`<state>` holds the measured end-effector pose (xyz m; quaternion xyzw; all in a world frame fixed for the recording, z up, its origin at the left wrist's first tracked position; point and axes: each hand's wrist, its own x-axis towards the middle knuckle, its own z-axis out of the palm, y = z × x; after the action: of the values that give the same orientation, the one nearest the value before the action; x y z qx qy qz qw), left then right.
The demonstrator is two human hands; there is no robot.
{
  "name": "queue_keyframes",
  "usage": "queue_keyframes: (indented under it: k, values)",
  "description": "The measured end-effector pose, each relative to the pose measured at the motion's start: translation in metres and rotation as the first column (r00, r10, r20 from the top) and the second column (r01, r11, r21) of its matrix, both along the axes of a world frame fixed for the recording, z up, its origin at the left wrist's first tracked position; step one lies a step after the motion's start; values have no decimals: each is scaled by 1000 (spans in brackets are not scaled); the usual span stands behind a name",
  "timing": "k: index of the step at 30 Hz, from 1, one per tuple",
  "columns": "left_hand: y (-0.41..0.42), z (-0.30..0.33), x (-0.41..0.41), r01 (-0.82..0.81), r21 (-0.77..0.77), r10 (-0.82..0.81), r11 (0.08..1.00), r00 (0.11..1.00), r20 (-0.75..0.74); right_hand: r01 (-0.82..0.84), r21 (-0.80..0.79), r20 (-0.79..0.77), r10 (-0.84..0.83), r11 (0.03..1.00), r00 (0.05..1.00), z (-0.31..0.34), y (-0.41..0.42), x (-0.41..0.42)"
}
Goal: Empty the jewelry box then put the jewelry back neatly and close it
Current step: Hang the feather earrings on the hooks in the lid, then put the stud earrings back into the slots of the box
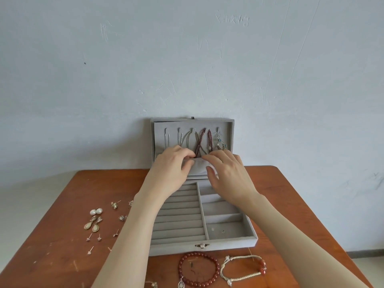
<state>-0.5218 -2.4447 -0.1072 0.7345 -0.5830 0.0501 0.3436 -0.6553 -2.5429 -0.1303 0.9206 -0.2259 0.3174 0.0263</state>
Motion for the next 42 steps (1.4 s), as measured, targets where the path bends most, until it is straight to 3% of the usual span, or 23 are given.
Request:
queue_keyframes:
  k: [8,11,15,21,25,29,33,36,39,42]
  values:
    - [84,-10,42,-87,141,47,986,964,262,-104,202,30,100,974,995,-8,56,25]
    - [108,-20,64,-190,203,149,961,968,202,-167,311,22,168,936,985,-8,79,44]
    - [132,-35,90,-261,254,275,931,961,-23,-221,365,-43,253,904,966,-10,103,70]
    - [142,-54,97,-249,237,303,939,926,-227,-183,221,-284,242,958,928,-15,115,106]
    - [139,-57,98,-224,207,270,952,935,-229,-91,71,-412,112,993,904,-20,116,117]
    - [130,-65,93,-215,223,259,951,947,-191,-58,30,-448,65,998,892,-24,120,119]
    - [127,-68,92,-255,250,289,934,951,-110,-63,47,-414,76,997,907,-27,120,120]
    - [127,-64,89,-217,219,253,951,956,-148,-87,157,-327,135,984,935,-23,120,114]
    - [127,-54,80,-188,166,222,968,950,-221,-144,424,-72,192,894,979,-11,115,96]
    - [123,-42,64,-143,61,154,988,956,-249,-161,555,87,135,816,987,5,101,68]
